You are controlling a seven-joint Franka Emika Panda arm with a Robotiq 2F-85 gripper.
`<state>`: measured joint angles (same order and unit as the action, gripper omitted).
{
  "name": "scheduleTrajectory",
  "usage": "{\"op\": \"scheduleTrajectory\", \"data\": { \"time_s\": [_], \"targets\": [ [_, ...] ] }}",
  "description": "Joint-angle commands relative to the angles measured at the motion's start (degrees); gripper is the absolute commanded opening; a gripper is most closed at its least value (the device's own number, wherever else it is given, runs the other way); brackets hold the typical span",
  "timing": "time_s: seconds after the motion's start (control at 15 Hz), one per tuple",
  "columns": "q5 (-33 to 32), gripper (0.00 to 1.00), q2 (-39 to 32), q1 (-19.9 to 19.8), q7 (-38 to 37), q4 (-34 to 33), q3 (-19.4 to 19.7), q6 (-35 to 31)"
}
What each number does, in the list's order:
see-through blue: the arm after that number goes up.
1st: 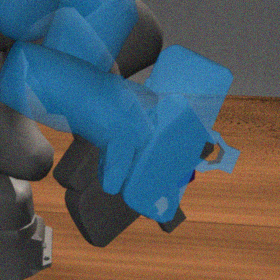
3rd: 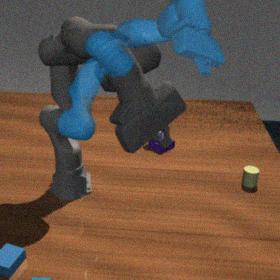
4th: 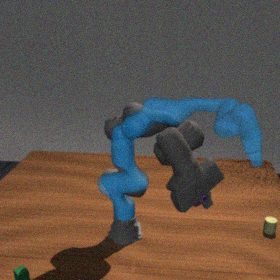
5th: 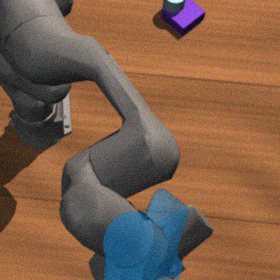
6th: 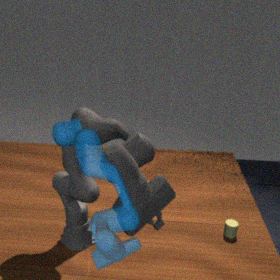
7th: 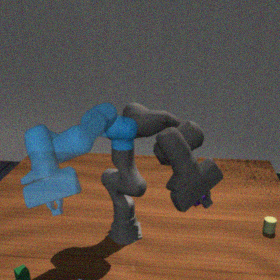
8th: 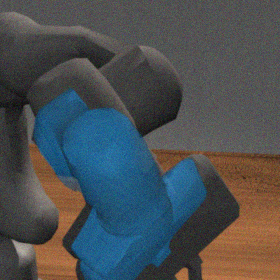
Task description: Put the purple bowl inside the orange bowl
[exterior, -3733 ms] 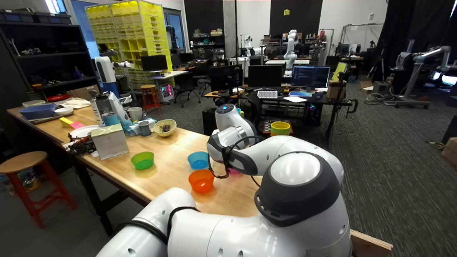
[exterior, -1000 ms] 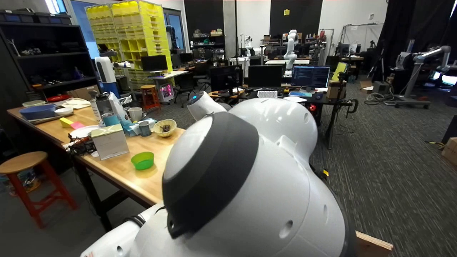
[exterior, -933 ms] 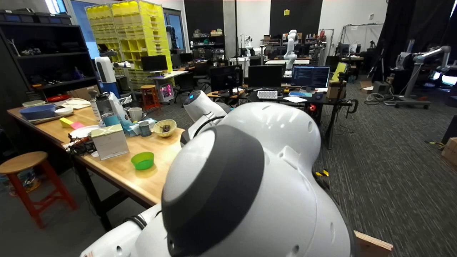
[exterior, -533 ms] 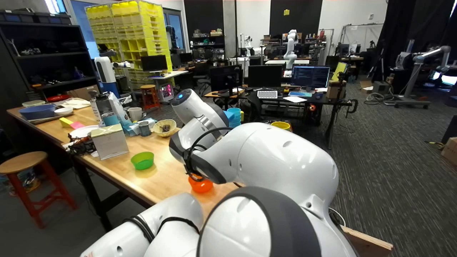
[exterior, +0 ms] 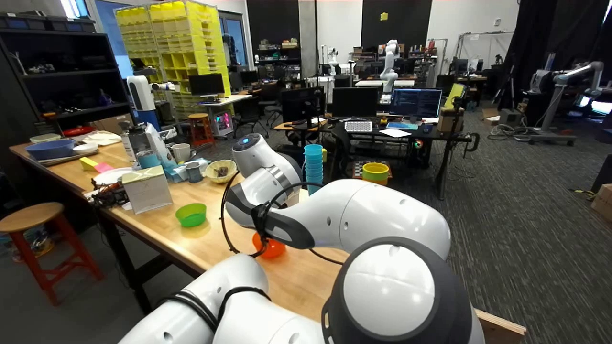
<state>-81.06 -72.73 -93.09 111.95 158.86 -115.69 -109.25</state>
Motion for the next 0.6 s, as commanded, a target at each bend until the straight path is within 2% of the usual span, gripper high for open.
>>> {"op": "scheduleTrajectory", "data": {
  "time_s": [0.0, 0.53],
  "targets": [
    [0.8, 0.00, -2.2, 2.1, 2.3, -0.2, 2.6, 2.4],
    [0.4, 0.00, -5.9, 1.1, 4.6, 0.2, 3.4, 3.8]
  ]
}}
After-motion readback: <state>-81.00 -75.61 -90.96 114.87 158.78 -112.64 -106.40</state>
